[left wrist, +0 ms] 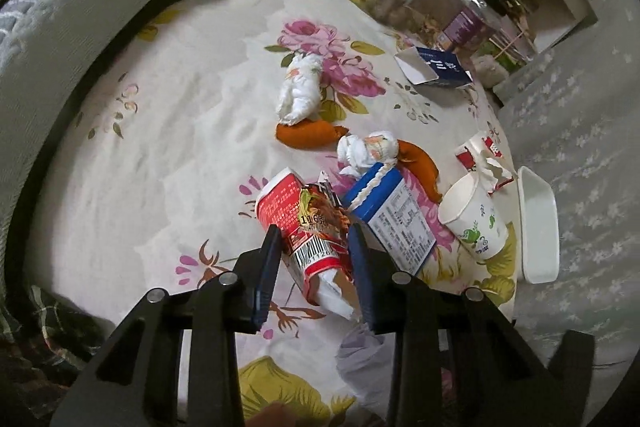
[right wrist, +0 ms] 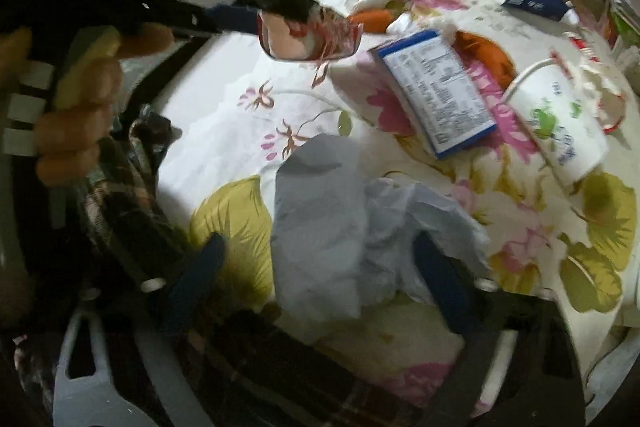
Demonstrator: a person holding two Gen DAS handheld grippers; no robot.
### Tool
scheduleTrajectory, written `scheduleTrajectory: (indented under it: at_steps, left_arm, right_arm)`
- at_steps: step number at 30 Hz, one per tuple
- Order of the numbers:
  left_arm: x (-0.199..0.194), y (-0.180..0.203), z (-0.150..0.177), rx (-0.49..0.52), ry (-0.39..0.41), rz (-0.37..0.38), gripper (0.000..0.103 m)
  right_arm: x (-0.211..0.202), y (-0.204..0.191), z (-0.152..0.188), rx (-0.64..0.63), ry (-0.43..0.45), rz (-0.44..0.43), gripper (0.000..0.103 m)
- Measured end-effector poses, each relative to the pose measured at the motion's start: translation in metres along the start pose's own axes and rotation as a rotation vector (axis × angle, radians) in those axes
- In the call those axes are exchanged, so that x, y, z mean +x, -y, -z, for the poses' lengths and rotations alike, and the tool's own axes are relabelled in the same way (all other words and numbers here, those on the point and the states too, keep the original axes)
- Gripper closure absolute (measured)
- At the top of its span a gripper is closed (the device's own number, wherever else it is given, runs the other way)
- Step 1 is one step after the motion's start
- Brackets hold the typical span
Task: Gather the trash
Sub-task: 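Grasp the red snack cup with the left tool while the right tool grasps crumpled tissue, then carry the red cup and tissue to the white bin and release both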
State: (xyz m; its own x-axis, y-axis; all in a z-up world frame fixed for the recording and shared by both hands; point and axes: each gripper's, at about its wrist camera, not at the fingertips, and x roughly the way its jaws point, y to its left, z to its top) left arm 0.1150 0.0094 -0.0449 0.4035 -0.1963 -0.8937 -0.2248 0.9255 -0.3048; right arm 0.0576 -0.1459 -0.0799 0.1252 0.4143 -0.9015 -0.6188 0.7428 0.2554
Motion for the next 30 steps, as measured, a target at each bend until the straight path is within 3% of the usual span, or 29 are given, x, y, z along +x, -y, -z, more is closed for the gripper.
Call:
scheduleTrajectory:
  at_steps: [1,2,4,9,15,19,30]
  left_arm:
    - [0.001,-0.004,0.0,-0.01,-0.006,0.003,0.068]
    - [0.003,-0.009,0.0,-0.022,-0.012,-0.001,0.068]
    - [0.005,-0.015,0.0,-0.042,-0.015,-0.009,0.069]
    - [0.0,-0.029,-0.005,-0.09,0.005,0.026,0.07]
    - [-0.019,-0.021,-0.01,-0.076,0.09,0.055,0.07]
    - [-0.032,-0.009,-0.011,-0.042,0.167,0.041,0.07]
    - [-0.07,0.03,-0.014,0.03,0.382,-0.034,0.07]
  right_arm:
    - [0.002,0.001,-0.002,-0.003,0.006,0.024,0.043]
    - [0.001,0.003,-0.004,0.001,0.017,0.021,0.056]
    - [-0.003,0.008,-0.009,0.031,0.039,-0.017,0.061]
    - [-0.026,0.014,-0.018,0.057,0.157,-0.015,0.063]
    - [-0.063,0.028,-0.029,0.085,0.328,0.022,0.063]
    - [-0.087,0.042,-0.034,0.113,0.438,0.085,0.063]
    - [-0.127,0.077,-0.036,0.194,0.616,0.212,0.062]
